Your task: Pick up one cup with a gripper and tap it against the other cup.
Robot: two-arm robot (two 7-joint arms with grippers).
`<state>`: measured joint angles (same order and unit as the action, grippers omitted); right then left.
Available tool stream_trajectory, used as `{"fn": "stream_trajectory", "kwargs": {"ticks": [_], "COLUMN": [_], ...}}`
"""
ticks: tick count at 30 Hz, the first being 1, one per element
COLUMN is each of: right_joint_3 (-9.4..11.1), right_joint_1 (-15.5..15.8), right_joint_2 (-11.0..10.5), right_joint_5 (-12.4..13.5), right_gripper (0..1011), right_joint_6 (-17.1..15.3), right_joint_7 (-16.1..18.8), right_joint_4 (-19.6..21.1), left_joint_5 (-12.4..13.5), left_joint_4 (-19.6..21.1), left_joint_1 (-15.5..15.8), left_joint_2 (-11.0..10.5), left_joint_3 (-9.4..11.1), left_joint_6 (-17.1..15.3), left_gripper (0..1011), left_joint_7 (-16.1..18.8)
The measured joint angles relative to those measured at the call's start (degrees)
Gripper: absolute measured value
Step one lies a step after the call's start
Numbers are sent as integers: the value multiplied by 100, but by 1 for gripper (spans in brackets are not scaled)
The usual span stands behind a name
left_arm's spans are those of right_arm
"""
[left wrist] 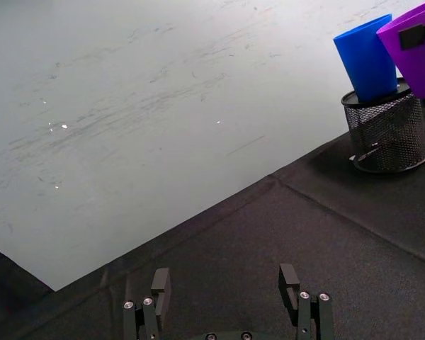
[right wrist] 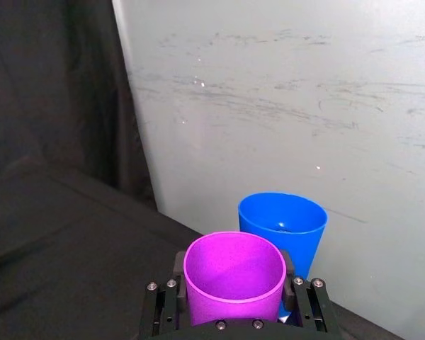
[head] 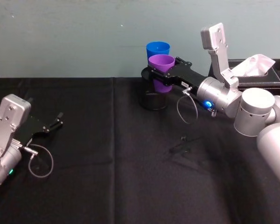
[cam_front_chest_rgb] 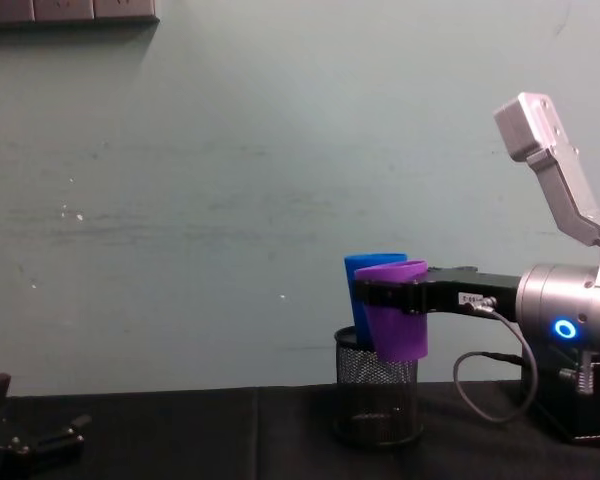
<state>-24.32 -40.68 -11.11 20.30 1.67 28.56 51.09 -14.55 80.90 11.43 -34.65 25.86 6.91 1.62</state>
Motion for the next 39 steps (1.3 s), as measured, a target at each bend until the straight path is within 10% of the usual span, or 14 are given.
{"fn": "stream_trajectory", "kwargs": {"ticks": [39], "right_joint_3": [166], "right_joint_1": [-87], "right_joint_2": [117], "right_joint_5": [54], "right_gripper": [726], "right_joint_6": [18], "right_joint_7": [99], "right_joint_4": [-162], "left_joint_5": [0], "left_joint_4": [0], "left_joint_1": [0], "left_joint_2": [0], "left_joint_3": [0], "left_joint_6": [0], "left_gripper": [1000], "left_joint_7": [0]}}
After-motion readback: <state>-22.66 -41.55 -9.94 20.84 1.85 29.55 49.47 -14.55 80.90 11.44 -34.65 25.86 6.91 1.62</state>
